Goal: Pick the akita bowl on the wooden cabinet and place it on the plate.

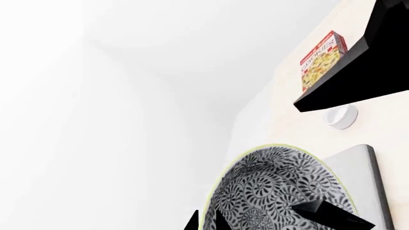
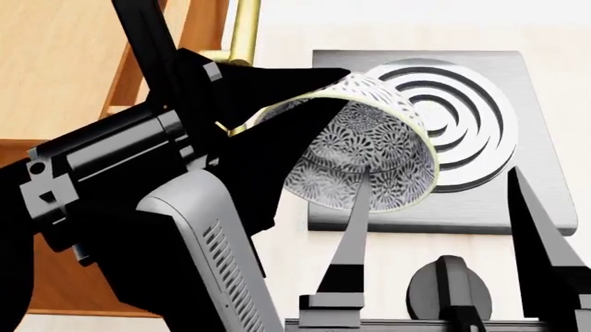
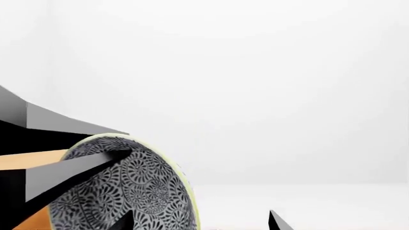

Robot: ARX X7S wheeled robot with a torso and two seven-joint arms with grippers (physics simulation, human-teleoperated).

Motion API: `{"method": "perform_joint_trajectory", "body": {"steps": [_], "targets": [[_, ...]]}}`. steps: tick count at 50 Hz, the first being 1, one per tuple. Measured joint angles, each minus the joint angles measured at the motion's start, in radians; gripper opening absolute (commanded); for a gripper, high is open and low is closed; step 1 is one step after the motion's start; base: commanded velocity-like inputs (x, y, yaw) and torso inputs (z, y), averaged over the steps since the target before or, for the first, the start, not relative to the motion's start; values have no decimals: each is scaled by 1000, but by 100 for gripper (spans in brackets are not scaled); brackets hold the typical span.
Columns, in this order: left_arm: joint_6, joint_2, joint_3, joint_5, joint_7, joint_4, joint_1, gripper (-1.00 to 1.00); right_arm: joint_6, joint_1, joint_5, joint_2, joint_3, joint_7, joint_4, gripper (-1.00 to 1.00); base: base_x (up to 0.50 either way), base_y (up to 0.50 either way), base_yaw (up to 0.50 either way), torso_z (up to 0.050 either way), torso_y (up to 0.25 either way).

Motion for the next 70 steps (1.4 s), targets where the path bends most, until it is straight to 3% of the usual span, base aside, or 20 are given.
{"method": "perform_joint_trajectory", "body": {"steps": [20, 21, 57, 58, 70], "targets": [[-10, -5, -3, -11, -4, 25, 8, -100, 31, 5, 49, -10, 5, 12, 21, 100, 0, 0, 0, 0, 1], [-9, -6, -3, -11, -4, 25, 9, -100, 31, 5, 50, -10, 6, 13, 22, -100, 0, 0, 0, 0, 0], [-3, -13, -8, -16, -7, 37, 26, -100, 13, -8, 57, -20, 7, -16, 26, -100, 0, 0, 0, 0, 0], [-2, -13, -7, -15, -8, 36, 27, 100, 13, -8, 59, -21, 8, -16, 26, -100, 0, 0, 0, 0, 0], [6, -17, 0, 12, -15, 26, 21, 100, 4, -17, 62, -7, 18, -2, 26, -100, 0, 0, 0, 0, 1]]}}
